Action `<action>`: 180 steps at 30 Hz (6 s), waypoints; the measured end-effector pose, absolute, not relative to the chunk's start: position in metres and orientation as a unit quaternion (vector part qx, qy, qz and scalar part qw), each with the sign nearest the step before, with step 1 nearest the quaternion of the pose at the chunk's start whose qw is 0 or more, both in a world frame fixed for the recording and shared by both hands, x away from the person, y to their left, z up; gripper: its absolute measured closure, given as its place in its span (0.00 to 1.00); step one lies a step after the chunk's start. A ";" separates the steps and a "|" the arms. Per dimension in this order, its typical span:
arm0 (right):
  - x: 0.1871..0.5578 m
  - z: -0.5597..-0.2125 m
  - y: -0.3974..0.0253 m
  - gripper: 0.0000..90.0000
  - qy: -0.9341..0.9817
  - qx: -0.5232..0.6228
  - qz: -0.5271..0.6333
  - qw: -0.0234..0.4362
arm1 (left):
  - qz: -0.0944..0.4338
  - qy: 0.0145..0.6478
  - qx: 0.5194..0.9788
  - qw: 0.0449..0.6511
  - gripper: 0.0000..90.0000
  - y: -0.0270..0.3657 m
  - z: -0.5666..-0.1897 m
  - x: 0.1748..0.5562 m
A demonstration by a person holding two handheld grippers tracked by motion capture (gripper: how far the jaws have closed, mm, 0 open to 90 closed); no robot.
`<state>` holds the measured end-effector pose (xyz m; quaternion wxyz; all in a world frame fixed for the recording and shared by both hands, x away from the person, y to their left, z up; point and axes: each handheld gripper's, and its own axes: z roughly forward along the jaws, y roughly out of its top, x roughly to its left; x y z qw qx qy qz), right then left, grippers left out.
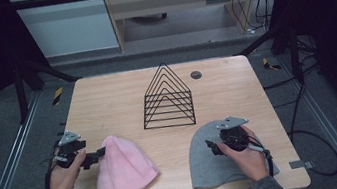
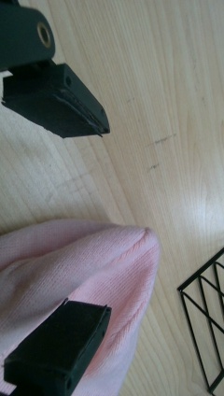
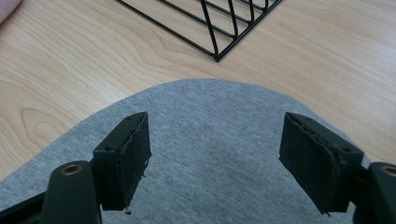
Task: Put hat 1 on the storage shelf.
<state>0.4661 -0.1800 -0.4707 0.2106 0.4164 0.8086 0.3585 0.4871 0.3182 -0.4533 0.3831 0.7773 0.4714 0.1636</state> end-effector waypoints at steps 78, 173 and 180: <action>0.459 -0.447 -0.179 0.33 0.756 0.447 0.415 0.237 | 0.249 0.415 0.792 0.373 0.88 0.296 -0.414 0.466; 0.567 -0.277 -0.105 0.89 0.810 0.275 0.489 0.171 | 0.236 0.236 0.799 0.501 0.87 0.164 -0.173 0.583; 0.577 -0.283 -0.108 0.89 0.810 0.284 0.486 0.166 | 0.227 0.244 0.801 0.498 0.86 0.160 -0.182 0.595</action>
